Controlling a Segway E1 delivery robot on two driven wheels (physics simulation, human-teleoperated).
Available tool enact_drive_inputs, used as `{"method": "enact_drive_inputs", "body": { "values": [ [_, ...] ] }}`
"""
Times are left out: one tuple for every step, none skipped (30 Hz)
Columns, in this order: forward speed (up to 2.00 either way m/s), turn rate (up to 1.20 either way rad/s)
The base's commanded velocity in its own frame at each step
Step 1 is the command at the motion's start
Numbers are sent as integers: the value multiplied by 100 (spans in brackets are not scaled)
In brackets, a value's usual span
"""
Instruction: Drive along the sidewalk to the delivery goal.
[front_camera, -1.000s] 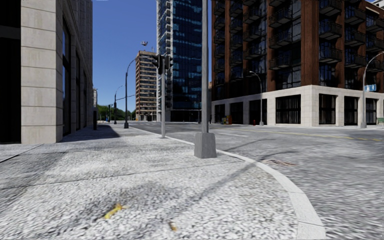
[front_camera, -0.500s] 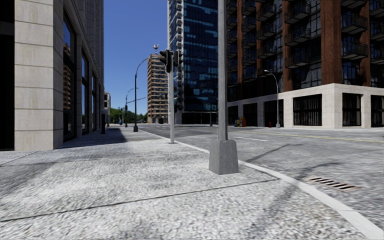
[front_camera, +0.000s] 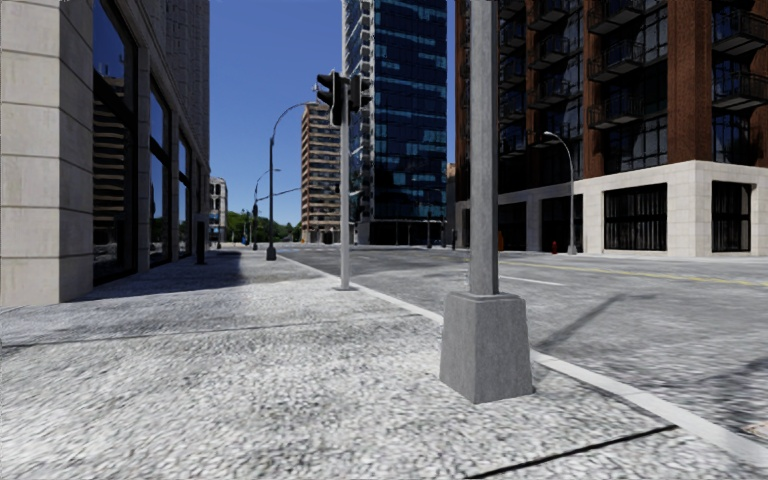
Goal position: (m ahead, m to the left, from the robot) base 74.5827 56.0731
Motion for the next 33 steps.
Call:
{"method": "enact_drive_inputs", "body": {
  "values": [
    [200, 17],
    [200, 17],
    [200, 26],
    [200, 35],
    [200, 39],
    [200, 39],
    [200, 47],
    [200, 51],
    [200, 51],
    [200, 52],
    [200, 52],
    [200, 52],
    [200, 52],
    [200, 52],
    [200, 52],
    [200, 52],
    [200, 52],
    [200, 48],
    [200, 48],
    [200, 44],
    [200, 42],
    [200, 42],
    [200, 42],
    [200, 42],
    [200, 42],
    [200, 42],
    [200, 42],
    [200, 42],
    [200, 42],
    [200, 42],
    [200, 42],
    [200, 41],
    [200, 41]
  ]
}}
